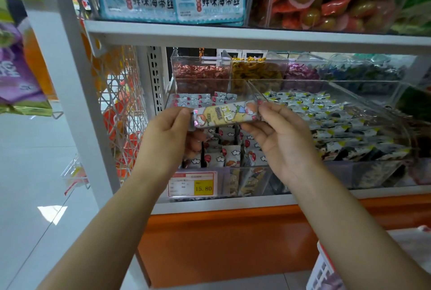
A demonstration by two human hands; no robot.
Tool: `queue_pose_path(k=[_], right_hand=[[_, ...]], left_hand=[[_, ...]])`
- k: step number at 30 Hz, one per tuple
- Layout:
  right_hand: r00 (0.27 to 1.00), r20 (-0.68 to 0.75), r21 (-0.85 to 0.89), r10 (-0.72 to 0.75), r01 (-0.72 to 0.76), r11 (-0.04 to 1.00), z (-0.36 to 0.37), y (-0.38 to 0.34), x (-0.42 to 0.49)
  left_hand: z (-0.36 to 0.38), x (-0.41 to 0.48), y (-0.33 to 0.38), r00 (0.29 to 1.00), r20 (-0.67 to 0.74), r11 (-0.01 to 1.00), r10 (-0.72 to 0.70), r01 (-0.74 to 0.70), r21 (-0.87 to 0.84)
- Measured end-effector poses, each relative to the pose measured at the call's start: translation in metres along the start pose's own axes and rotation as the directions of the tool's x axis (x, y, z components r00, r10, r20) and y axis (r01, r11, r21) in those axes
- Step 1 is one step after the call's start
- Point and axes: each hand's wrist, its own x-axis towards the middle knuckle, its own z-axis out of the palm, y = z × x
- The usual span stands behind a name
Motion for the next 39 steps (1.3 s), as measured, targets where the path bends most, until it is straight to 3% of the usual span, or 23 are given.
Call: queue_pose_path(k=[7, 12, 17, 22, 26, 35, 39], right_hand=[[0.995, 0.046, 0.098, 0.092, -0.097, 0.991, -0.001, 0.001, -0.003], [0.999, -0.054, -0.221, -0.006, -0.006, 0.975, -0.007, 0.001, -0.003], [0.999, -0.027, -0.18, -0.017, 0.011, 0.984, -0.007, 0.0, -0.002], [0.992, 0.078, -0.397, -0.103, 0.126, 0.909, -0.01, 0.003, -0.001], [0.974, 0.165, -0.461, -0.154, 0.214, 0.861, -0.008, 0.006, -0.002], [0.969, 0.082, -0.568, -0.233, 0.238, 0.788, -0.007, 0.006, -0.001], [0.948, 0.179, -0.615, -0.264, 0.317, 0.722, -0.006, 0.006, -0.004]], left_hand=[[-0.007, -0.001, 0.002, 0.999, 0.029, 0.999, 0.025, -0.025, 0.031], [-0.01, -0.002, 0.001, 0.993, 0.109, 0.999, 0.042, -0.04, -0.026], [-0.011, -0.004, 0.002, 0.978, 0.103, 0.983, 0.182, -0.184, 0.011], [-0.011, -0.003, 0.005, 0.99, 0.118, 0.997, 0.081, -0.08, -0.02], [-0.011, -0.005, 0.004, 0.985, 0.121, 0.987, 0.124, -0.135, 0.086], [-0.011, -0.007, 0.009, 0.967, 0.22, 0.969, 0.129, -0.17, 0.179], [-0.009, -0.006, 0.009, 0.979, 0.194, 0.983, 0.057, -0.089, 0.159]])
